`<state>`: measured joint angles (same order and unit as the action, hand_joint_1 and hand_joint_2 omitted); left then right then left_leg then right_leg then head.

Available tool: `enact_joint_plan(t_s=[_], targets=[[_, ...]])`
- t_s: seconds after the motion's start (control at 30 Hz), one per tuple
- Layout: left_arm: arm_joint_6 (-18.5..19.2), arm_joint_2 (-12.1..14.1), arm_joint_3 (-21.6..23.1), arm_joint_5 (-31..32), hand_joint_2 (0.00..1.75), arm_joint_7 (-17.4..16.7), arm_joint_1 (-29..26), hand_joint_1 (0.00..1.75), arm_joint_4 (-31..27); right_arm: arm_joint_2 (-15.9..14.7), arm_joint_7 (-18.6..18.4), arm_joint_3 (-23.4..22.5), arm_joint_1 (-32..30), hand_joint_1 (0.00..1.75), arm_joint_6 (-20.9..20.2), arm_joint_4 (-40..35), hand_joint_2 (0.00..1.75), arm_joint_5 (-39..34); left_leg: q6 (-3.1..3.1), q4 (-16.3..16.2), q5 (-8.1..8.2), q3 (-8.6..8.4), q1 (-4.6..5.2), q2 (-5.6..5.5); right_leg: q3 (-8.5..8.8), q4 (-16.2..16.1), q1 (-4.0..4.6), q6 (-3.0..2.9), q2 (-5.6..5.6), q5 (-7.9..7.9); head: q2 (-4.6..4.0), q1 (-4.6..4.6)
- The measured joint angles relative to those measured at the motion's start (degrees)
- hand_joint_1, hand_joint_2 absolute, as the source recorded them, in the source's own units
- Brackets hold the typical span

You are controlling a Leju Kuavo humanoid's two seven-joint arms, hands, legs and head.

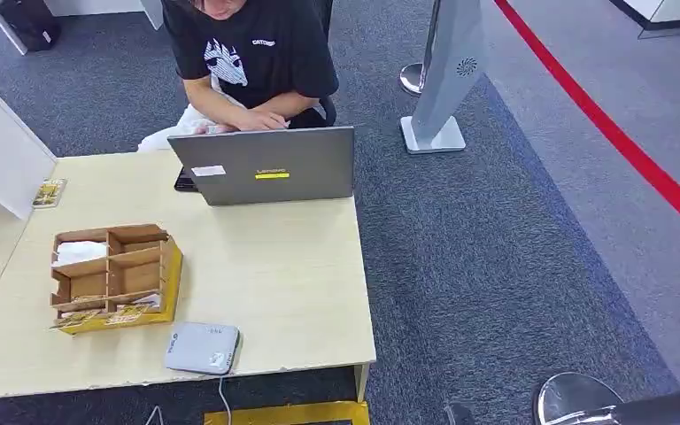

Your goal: Pass the card to the sensor for recognition and then transmit it.

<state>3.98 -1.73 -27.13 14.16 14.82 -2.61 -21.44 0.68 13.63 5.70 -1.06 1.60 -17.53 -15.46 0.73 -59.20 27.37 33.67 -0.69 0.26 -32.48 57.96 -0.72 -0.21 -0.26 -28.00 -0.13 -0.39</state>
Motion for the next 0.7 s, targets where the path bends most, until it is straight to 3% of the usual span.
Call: enact_joint_plan(t_s=[0.03, 0.07, 0.37, 0.7], targets=[[0.68, -0.09, -1.27, 0.39, 1.75, 1.05, 0.17, 0.00, 0.00, 0.00, 0.71, 0.00, 0.20, 0.00, -0.46, 0.17, 0.00, -0.94, 0.00, 0.00, 0.00, 0.00, 0.00, 0.00, 0.00, 0.00, 0.00, 0.00, 0.00, 0.00, 0.00, 0.00], [1.61, -0.28, -2.67, 0.76, 1.75, 2.24, 0.34, 0.00, 0.00, 0.00, 1.53, -0.04, 0.43, 0.00, -1.07, 0.41, 1.75, -2.05, 0.00, 0.00, 0.00, 0.00, 0.00, 0.00, 0.00, 0.00, 0.00, 0.00, 0.00, 0.00, 0.00, 0.02], [9.75, -2.99, -12.48, 2.95, 1.75, 9.40, 1.14, 0.00, -4.33, 0.11, 6.41, -2.21, 1.95, 0.00, -6.76, 1.62, 1.75, -9.35, 0.00, -0.01, 0.00, -0.01, 0.00, 0.00, 0.00, 0.00, 0.00, 0.00, 0.00, 0.00, 0.00, 0.02], [18.40, -7.30, -18.81, 1.36, 1.75, 13.07, 0.05, 0.00, -19.46, 1.12, 9.49, -6.36, 3.55, 0.00, -11.74, 2.27, 1.75, -14.23, 0.00, -0.01, -0.01, 0.00, -0.01, 0.00, 0.00, 0.01, 0.00, -0.01, 0.00, 0.01, 0.00, 0.02]])
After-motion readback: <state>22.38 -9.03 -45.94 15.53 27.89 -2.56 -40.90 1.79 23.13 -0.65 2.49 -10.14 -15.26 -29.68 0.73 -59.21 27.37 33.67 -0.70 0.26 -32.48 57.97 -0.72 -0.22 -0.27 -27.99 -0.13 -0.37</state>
